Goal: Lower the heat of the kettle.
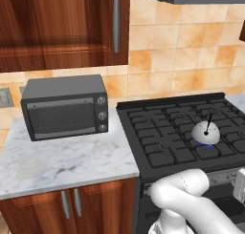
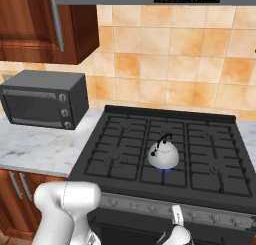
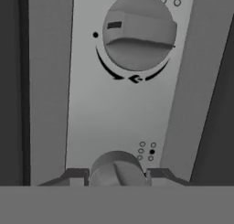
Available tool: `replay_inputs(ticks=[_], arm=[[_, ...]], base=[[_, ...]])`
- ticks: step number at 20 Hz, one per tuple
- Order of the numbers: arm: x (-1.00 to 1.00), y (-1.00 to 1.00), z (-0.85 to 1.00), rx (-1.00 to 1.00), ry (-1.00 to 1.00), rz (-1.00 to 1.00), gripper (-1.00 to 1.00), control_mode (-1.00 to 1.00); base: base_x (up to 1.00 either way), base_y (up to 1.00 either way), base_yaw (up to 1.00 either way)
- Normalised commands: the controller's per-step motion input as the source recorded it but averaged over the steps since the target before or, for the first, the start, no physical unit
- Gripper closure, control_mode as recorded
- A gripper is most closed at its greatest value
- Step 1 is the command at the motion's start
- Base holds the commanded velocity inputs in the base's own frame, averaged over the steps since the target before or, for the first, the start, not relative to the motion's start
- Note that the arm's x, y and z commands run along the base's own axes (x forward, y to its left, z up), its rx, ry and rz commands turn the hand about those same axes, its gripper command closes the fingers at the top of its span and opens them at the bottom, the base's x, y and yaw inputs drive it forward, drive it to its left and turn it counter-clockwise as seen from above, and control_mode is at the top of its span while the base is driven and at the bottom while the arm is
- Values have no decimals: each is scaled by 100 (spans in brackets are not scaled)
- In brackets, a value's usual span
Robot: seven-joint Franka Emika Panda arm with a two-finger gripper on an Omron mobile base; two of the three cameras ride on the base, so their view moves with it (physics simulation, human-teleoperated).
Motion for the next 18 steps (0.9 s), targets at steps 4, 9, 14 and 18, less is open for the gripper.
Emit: replay_inputs(ticks=[4,9,14,18], arm=[[-2,0,0,18,0,-5,100,-100],[0,0,0,19,0,-9,100,-100],[0,0,0,24,0,-17,100,-100],[0,0,0,30,0,-19,100,-100]], base=[[0,0,0],[0,0,0],[0,0,0],[0,0,0]])
